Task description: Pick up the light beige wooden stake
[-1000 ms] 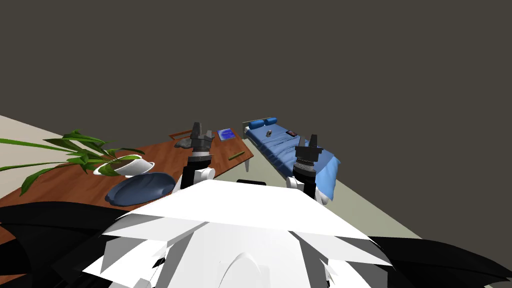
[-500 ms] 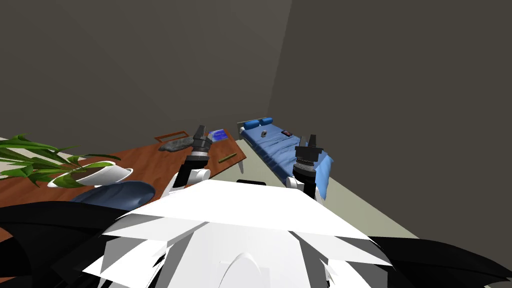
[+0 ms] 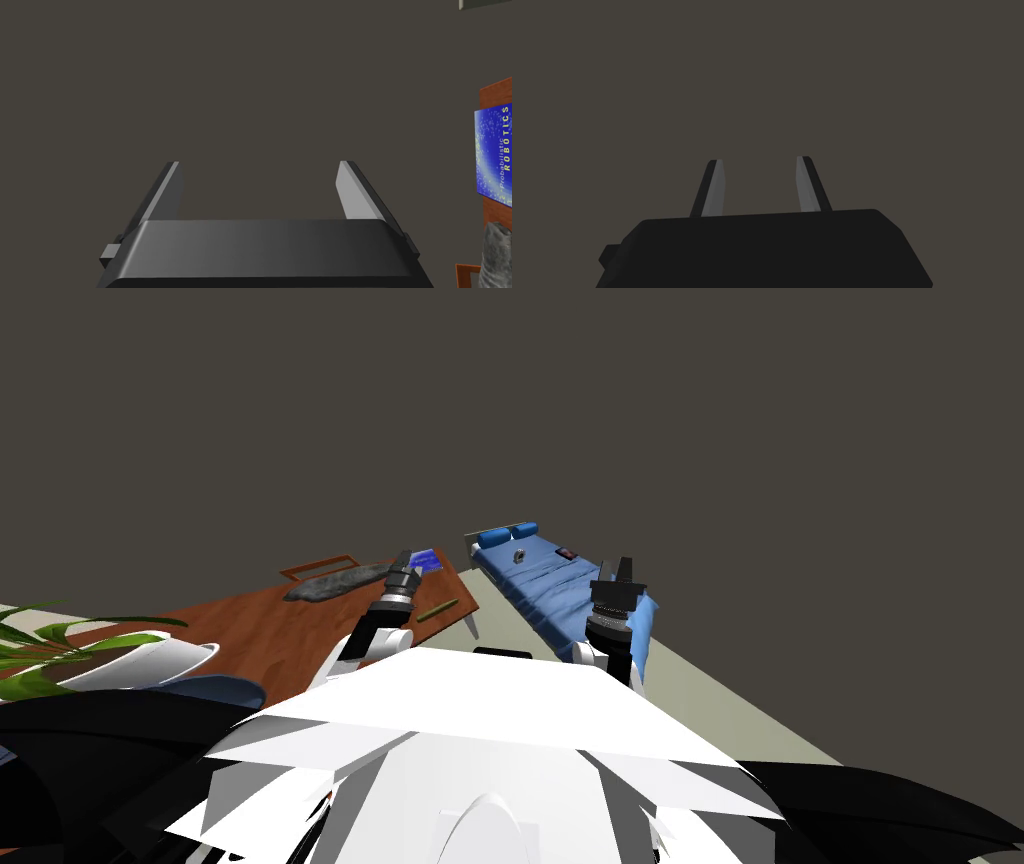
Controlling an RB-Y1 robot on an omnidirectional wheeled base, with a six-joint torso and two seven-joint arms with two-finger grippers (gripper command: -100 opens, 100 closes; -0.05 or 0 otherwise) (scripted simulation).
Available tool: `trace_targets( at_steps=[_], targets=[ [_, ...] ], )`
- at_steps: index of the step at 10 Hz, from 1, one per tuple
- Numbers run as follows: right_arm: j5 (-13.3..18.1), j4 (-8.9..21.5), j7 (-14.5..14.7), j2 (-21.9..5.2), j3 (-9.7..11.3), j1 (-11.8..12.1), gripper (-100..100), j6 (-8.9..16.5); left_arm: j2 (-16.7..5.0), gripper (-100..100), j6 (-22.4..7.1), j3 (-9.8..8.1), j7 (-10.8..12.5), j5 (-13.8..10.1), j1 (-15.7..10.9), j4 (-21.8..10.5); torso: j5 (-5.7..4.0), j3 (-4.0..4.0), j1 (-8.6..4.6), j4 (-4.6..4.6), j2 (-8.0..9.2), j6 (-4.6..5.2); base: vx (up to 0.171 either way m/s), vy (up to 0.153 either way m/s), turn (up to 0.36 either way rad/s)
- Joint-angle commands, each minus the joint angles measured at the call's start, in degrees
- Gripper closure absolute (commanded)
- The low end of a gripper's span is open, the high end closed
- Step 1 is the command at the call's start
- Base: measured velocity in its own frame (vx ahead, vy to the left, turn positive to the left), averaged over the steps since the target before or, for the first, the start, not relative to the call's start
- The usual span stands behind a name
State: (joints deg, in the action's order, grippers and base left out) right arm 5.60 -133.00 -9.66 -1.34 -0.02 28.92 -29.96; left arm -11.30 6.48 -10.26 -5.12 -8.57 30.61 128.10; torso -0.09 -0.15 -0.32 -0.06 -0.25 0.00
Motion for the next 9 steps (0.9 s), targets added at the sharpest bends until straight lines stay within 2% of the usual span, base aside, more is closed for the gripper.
trace_targets(
  at_steps=[1,2,3,4,5,6,7,8,9],
  targets=[
    [0.0,0.0,0.0,0.0,0.0,0.0,0,0.0,-0.02,-100,-2.86,-1.13,0.34,-0.43,0.35,-0.82,0.0,0.0,0.0,0.0,0.0,0.0,0.05,-0.087,-0.097],
    [0.0,0.0,0.0,0.0,0.0,0.0,0,0.0,-0.02,-100,-3.79,-1.13,0.34,-0.43,0.35,-0.82,0.01,0.04,-0.02,0.02,0.07,0.01,0.046,-0.082,-0.049],
    [0.0,0.0,0.0,0.0,0.0,0.0,0,0.0,-0.07,-100,-6.09,-2.35,0.75,-0.99,0.68,-1.71,0.01,0.06,0.0,0.03,0.11,0.0,0.077,-0.109,-0.107],
    [0.0,0.0,0.0,0.0,0.0,0.0,0,0.0,-0.07,-100,-6.82,-2.35,0.75,-0.99,0.68,-1.71,0.0,0.03,-0.08,0.01,0.03,0.01,0.061,-0.072,-0.032],
    [0.0,0.0,0.0,0.0,0.0,0.0,0,0.0,-0.05,-100,-8.87,-3.68,1.14,-1.61,1.0,-2.71,0.0,0.04,0.03,0.02,0.07,-0.01,0.065,-0.08,-0.102],
    [0.0,0.0,0.0,0.0,0.0,0.0,0,0.0,-0.05,-100,-9.99,-3.68,1.14,-1.61,1.0,-2.71,0.01,0.04,0.01,0.02,0.06,0.01,0.058,-0.077,-0.047],
    [0.0,0.0,0.0,0.0,0.0,0.0,0,0.0,0.03,-100,-12.04,-5.1,1.53,-2.31,1.31,-3.82,0.01,0.05,0.02,0.02,0.09,-0.01,0.061,-0.083,-0.123],
    [0.0,0.0,0.0,0.0,0.0,0.0,0,0.0,0.03,-100,-13.29,-5.1,1.53,-2.31,1.31,-3.82,0.01,0.05,0.02,0.02,0.08,0.01,0.064,-0.069,-0.048],
    [0.0,0.0,0.0,0.0,0.0,0.0,0,0.0,0.15,-100,-15.22,-6.63,1.91,-3.09,1.61,-5.05,0.02,0.05,0.05,0.02,0.07,-0.01,0.075,-0.076,-0.092]
  ],
)
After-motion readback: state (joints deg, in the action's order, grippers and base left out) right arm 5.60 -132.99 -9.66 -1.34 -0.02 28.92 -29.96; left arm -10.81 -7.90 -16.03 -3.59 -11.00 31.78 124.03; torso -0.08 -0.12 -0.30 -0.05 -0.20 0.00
